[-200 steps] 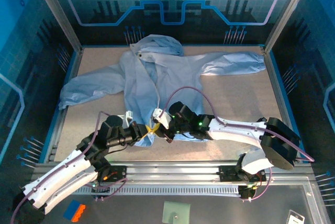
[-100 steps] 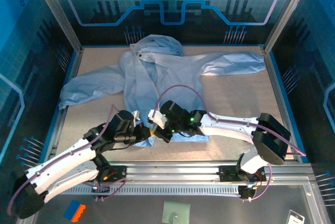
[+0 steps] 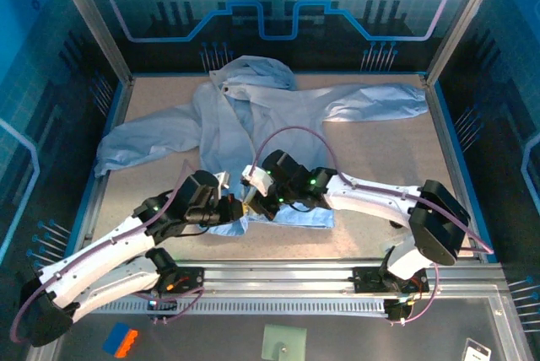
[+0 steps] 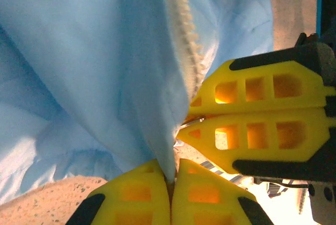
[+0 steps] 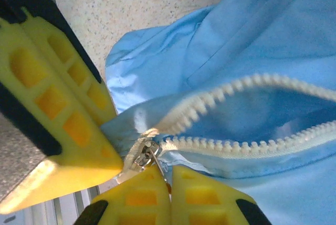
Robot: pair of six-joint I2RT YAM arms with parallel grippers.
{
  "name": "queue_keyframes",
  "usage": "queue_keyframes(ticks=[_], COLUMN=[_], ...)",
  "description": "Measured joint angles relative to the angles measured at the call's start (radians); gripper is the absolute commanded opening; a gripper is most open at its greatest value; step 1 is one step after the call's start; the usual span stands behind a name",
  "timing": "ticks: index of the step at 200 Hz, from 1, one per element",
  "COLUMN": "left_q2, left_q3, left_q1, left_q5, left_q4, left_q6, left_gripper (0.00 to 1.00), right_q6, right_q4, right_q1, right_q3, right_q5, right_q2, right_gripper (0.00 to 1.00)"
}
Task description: Zip up the jacket
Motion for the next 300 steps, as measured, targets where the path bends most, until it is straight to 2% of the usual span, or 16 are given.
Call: queue_keyframes(ticks=[51, 59, 80, 95, 121, 149, 183, 206, 238, 283, 300], left_q2=[0.043, 0.048, 0.042, 0.028, -0.017, -0.12, -0.26, -0.286, -0.291, -0.292, -0.292], left_q3=[0.055, 0.063, 0.077, 0.09, 0.095, 0.066, -0.089, -0.173, -0.209, -0.267, -0.277], left_q1=[0.004, 0.013, 0.041, 0.055, 0.07, 0.071, 0.07, 0.07, 0.069, 0.069, 0.069], left_q5=[0.045, 0.057, 0.106, 0.132, 0.128, 0.084, 0.045, 0.036, 0.033, 0.032, 0.033], left_q4=[-0.03, -0.043, -0.08, -0.103, -0.114, -0.112, -0.038, 0.001, 0.065, 0.195, 0.22], left_q6=[0.056, 0.068, 0.087, 0.105, 0.077, -0.014, -0.171, -0.235, -0.253, -0.285, -0.29], left_gripper=[0.0, 0.17, 0.37, 0.47, 0.52, 0.54, 0.53, 0.51, 0.49, 0.31, 0.3], right_q6=[-0.023, -0.034, -0.042, -0.038, -0.008, 0.016, 0.037, 0.042, 0.049, 0.055, 0.055], right_q4=[0.026, 0.042, 0.099, 0.139, 0.208, 0.25, 0.27, 0.278, 0.278, 0.277, 0.277], right_q1=[-0.033, -0.039, -0.05, -0.056, -0.056, -0.054, -0.048, -0.043, -0.042, -0.042, -0.04], right_q3=[-0.044, -0.054, -0.076, -0.088, -0.109, -0.111, -0.113, -0.116, -0.118, -0.118, -0.118], right_q5=[-0.091, -0.123, -0.183, -0.208, -0.236, -0.241, -0.24, -0.233, -0.225, -0.218, -0.217], right_q2=[-0.05, -0.05, -0.05, -0.05, -0.045, -0.02, -0.004, -0.003, 0.0, 0.003, 0.003], right_gripper=[0.0, 0.0, 0.0, 0.0, 0.0, 0.0, 0.0, 0.0, 0.0, 0.0, 0.0])
